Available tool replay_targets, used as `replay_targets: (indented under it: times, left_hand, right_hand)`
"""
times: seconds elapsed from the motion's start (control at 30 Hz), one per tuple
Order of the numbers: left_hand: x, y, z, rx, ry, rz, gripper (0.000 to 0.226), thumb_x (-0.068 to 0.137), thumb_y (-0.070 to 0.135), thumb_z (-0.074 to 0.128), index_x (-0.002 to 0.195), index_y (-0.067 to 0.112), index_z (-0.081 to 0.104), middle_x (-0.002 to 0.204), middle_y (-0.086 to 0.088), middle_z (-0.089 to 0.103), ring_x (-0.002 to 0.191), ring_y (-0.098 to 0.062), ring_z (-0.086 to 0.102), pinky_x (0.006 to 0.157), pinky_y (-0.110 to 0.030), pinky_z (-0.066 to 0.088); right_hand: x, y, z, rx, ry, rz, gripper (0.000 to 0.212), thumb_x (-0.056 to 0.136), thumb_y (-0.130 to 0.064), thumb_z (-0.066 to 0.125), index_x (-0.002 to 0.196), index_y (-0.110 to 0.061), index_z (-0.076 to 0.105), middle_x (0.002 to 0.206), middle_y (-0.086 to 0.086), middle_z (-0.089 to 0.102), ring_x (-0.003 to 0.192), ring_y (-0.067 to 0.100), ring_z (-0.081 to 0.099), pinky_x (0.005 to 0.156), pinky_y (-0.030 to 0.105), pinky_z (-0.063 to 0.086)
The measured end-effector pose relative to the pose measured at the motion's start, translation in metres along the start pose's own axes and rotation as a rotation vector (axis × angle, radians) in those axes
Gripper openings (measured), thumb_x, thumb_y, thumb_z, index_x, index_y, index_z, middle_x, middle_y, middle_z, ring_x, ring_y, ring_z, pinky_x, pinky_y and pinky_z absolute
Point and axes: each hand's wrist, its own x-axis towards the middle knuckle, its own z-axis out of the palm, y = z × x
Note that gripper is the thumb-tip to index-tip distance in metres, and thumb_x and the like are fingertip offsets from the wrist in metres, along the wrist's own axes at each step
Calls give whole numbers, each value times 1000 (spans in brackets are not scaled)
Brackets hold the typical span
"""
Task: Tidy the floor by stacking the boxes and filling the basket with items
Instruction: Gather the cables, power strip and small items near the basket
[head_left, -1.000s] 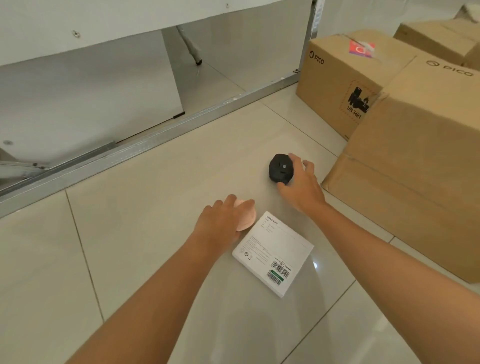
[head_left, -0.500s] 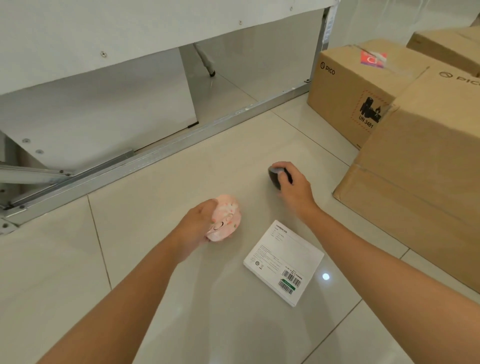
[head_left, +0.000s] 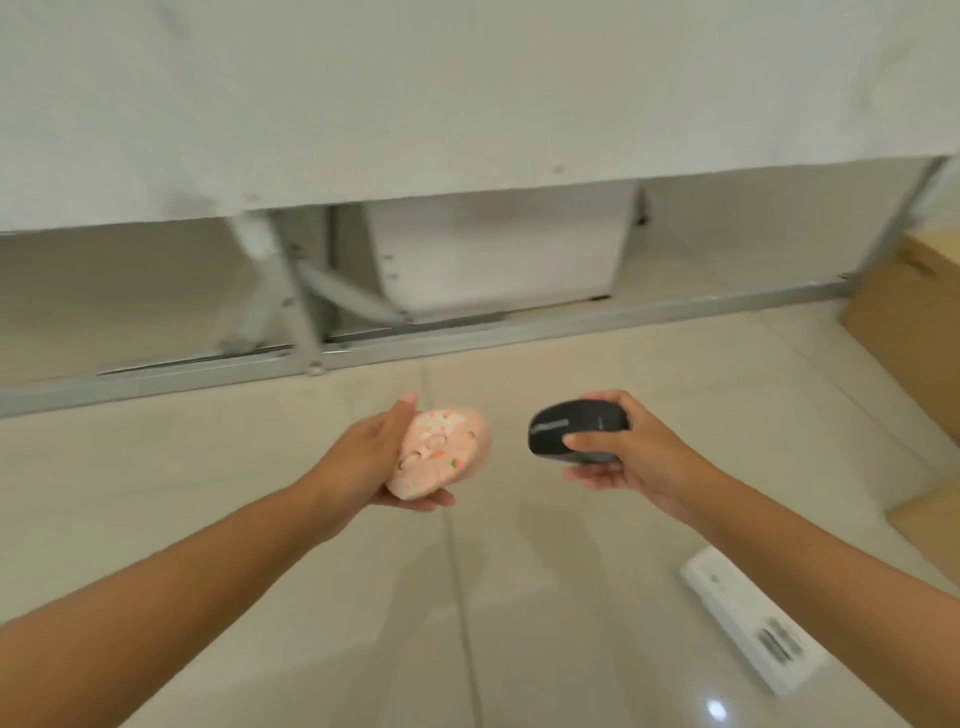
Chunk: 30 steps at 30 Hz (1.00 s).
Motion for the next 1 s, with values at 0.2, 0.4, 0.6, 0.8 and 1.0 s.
replay_targets:
  times: [0.2, 0.4, 0.6, 0.8, 1.0]
  left_hand:
    - [-104, -55, -142, 79, 118, -128, 46, 94, 50, 34, 105, 13, 61, 79, -15, 72, 66, -34, 70, 51, -29, 56]
    - [-189, -116, -269, 33, 385, -267, 46, 94, 51, 33, 107, 14, 57, 82, -17, 71, 61, -30, 69, 48, -28, 56]
    - [-239, -137, -367, -18, 465, -278, 51, 93, 53, 33, 105, 11, 58, 76, -14, 71, 55, -24, 69, 46, -27, 55]
    - [-187, -173, -447, -110, 705, -17, 53, 91, 55, 38, 86, 6, 59, 76, -10, 70, 66, -23, 69, 69, -40, 59]
    - [-131, -172, -506, -51, 656, -140, 44, 96, 40, 43, 114, 1, 53, 108, -16, 61, 86, -31, 66, 71, -39, 58]
  right_hand:
    - [-25, -34, 163, -366, -311, 98, 39, 78, -20, 74, 111, -14, 53, 96, 16, 71, 73, 33, 72, 61, 33, 59]
    - [-46, -41, 348, -551, -484, 31, 45, 77, -24, 76, 111, -10, 50, 96, 15, 71, 75, 28, 73, 65, 30, 59]
    - [-64, -34, 485, -441, -514, 20, 44, 79, -15, 74, 111, -11, 45, 105, 17, 64, 73, 27, 71, 57, 27, 58]
    - [-43, -9, 571, -351, -405, 123, 28, 88, -12, 61, 109, -7, 44, 103, 21, 61, 77, 31, 67, 62, 30, 58]
    - [-5, 18, 640, -304, -198, 173, 16, 88, -20, 60, 78, -9, 55, 76, 13, 62, 61, 21, 60, 47, 23, 42]
